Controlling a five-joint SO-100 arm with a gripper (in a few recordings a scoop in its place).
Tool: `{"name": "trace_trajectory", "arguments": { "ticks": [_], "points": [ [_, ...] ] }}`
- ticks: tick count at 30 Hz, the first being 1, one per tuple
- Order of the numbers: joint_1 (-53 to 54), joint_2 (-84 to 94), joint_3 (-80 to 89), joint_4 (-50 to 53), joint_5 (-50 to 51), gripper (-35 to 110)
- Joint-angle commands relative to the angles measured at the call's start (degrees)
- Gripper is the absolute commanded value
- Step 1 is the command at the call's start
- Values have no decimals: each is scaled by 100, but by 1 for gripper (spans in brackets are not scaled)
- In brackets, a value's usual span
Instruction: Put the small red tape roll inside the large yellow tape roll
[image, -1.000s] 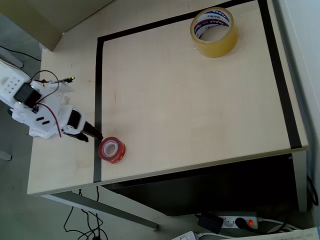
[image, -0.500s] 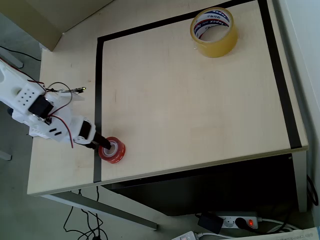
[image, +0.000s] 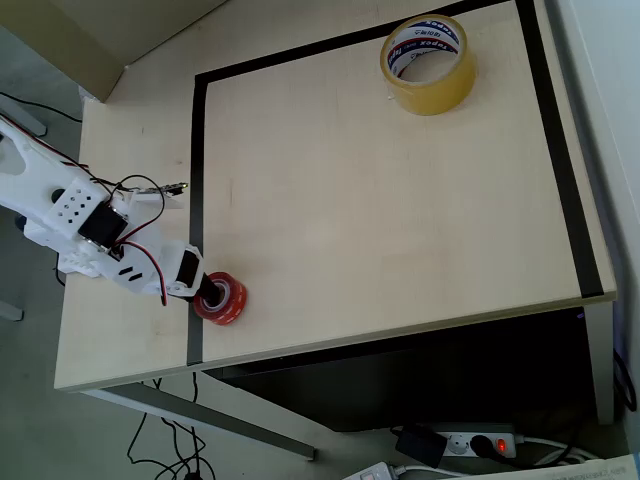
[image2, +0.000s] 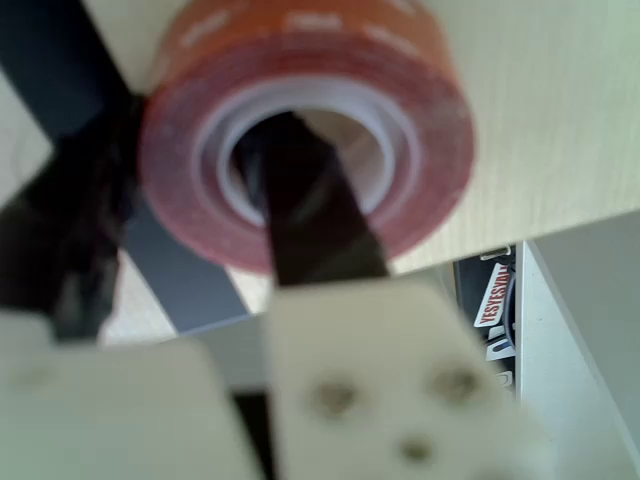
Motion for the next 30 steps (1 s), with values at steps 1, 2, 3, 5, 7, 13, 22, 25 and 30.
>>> {"name": "trace_trajectory", "arguments": {
  "ticks": [1,2,3,5,7,13,22,25,30],
  "points": [
    [-202,202,-299,-299,-1837,0],
    [-352,422,-352,-220,-1758,0],
    [-545,650,-431,-149,-1644,0],
    [-984,967,-765,-53,-1310,0],
    [-1433,1028,-1354,167,-967,0],
    [-2725,800,-3270,308,-264,0],
    [-4192,-1107,-6847,501,-53,0],
    [-4491,-2083,-8367,738,-53,0],
    [-4860,-5133,-13386,2065,-35,0]
  ]
}}
